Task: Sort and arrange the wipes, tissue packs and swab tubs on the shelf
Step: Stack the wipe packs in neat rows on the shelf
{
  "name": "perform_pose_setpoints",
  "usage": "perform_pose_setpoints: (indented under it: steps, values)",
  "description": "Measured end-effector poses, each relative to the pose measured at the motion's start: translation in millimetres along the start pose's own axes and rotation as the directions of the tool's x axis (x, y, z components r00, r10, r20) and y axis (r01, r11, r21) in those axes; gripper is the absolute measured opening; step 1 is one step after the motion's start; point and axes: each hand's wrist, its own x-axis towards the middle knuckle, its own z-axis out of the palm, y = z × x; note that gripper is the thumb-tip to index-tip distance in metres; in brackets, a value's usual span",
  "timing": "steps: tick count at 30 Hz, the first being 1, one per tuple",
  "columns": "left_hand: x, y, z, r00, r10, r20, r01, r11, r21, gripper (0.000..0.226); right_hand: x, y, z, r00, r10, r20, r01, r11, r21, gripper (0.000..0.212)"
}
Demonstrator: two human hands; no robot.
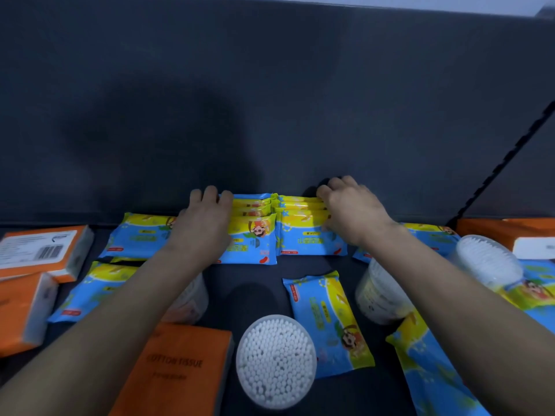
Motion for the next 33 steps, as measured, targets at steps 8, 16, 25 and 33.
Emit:
perform_pose_setpoints:
  steps: [8, 16, 25, 33]
  values:
    - [-13.5, 2.1, -5.2, 0.999, -0.017, -0.029, 0.019, 0.998, 0.068, 0.066, -10.1, -6.1, -6.5, 0.999, -0.014, -0.043, 0.014, 1.0, -0.005, 0.049]
    - [-36.6, 9.4, -23.6, 0.987, 0.024, -0.157, -0.044, 0.991, -0.125, 0.047, -26.3, -14.4, -20.1, 0.984, -0.145, -0.107, 0.157, 0.981, 0.114, 0.039]
    - [-85.3, 15.7, -40.0, 0.939, 0.071, -0.338, -0.183, 0.932, -0.314, 0.023, -55.5, -17.8, -31.3, 0.953, -0.251, -0.166, 0.282, 0.938, 0.202, 0.041]
    - [-145.9, 7.8, -28.4, 0.955, -0.062, -0.289, -0.035, 0.948, -0.317, 0.03, -67.7, -40.6, -18.3, 0.916, -0.382, -0.124, 0.401, 0.867, 0.296, 0.043]
